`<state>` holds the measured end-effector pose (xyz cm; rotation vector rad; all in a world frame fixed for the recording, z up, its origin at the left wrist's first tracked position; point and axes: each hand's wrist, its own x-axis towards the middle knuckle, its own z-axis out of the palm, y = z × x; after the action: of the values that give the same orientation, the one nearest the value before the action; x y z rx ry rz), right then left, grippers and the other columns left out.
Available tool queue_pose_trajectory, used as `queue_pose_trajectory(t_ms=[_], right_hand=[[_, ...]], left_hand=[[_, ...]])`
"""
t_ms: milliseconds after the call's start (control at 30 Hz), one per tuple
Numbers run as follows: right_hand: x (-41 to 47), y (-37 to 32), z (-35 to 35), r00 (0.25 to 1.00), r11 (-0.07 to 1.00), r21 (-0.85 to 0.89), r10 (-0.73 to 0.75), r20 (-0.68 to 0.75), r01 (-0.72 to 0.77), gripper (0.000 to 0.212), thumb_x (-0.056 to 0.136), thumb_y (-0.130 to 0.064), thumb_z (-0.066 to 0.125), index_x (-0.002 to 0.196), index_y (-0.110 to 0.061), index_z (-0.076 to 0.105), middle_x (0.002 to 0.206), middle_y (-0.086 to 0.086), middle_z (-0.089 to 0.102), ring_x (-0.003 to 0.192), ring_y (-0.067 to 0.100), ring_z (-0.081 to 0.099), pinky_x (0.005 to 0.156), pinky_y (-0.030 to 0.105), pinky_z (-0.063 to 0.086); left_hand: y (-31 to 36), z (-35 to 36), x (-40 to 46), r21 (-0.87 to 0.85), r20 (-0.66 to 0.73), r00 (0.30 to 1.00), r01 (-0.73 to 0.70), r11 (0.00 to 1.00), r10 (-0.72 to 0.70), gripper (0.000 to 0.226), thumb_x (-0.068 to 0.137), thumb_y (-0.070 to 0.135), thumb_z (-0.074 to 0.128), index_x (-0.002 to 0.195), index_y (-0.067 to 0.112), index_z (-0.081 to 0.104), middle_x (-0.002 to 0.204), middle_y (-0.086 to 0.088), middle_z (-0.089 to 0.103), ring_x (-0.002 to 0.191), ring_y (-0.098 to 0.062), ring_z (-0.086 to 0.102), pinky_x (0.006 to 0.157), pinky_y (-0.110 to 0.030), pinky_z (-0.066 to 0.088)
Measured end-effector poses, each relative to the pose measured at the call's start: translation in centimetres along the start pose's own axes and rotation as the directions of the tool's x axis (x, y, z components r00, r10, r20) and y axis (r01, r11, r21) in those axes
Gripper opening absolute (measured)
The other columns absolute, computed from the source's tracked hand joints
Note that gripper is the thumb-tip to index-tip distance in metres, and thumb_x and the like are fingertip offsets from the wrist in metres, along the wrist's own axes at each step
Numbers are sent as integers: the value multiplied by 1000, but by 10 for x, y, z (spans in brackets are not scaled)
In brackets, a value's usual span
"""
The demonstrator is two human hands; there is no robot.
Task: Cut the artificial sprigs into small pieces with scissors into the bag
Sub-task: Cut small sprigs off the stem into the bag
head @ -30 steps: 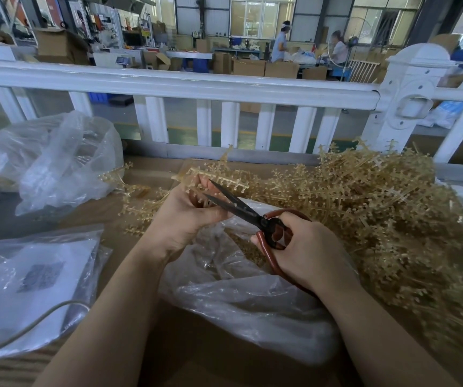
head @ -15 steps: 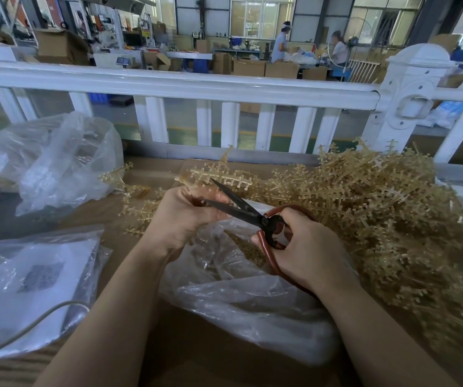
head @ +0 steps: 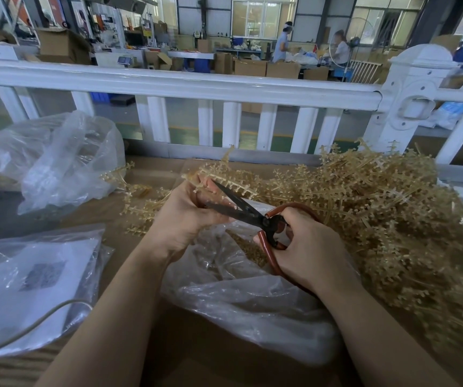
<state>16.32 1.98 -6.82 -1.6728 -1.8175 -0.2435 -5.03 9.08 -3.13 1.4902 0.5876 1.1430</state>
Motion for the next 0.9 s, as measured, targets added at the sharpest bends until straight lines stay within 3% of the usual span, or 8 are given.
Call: queue_pose_trajectory(t_ms=[133,400,600,767,900], right_hand=[[1,0,1,999,1000,-5,10,42,-9,44,79,-79,47,95,-39,56,79,-23,59,69,2,62,55,23,55],[1,2,3,999,998,-41,38,0,-38,50,79,-77,42,94,-33,61,78,-17,65,67,5,64,56,27,57],[0,2,3,999,999,-18,46,6,-46,51,78,-76,42,92,-33,65,76,-18,66,64,2,63,55,19,52],[-1,3,3,998,998,-11,58,24,-58,50,79,-77,43,91,-32,64,78,-18,66,67,4,65,59,28,57],[-1,3,4,999,999,1,38,1,-38,48,80,-75,47,91,-32,65,78,-18,66,67,4,65,57,27,57]], left_hand=[[1,0,0,8,9,1000,11,1000,-11,34,58,1,81,86,18,71,86,-9,77,79,-21,75,66,-27,58],[2,2,0,31,-25,999,-19,999,20,39,55,-1,78,88,12,62,76,-4,75,71,-16,73,63,-27,58],[1,0,1,54,-8,1000,-15,998,16,42,58,-1,79,92,3,56,73,-1,74,71,-15,71,67,-30,58],[-1,-2,1,56,-3,1000,-20,998,20,46,57,3,84,93,3,56,77,-4,75,75,-20,71,72,-35,59],[-2,-3,2,71,-5,1000,-18,997,18,46,58,2,86,93,2,56,76,-3,74,74,-19,71,72,-34,58]])
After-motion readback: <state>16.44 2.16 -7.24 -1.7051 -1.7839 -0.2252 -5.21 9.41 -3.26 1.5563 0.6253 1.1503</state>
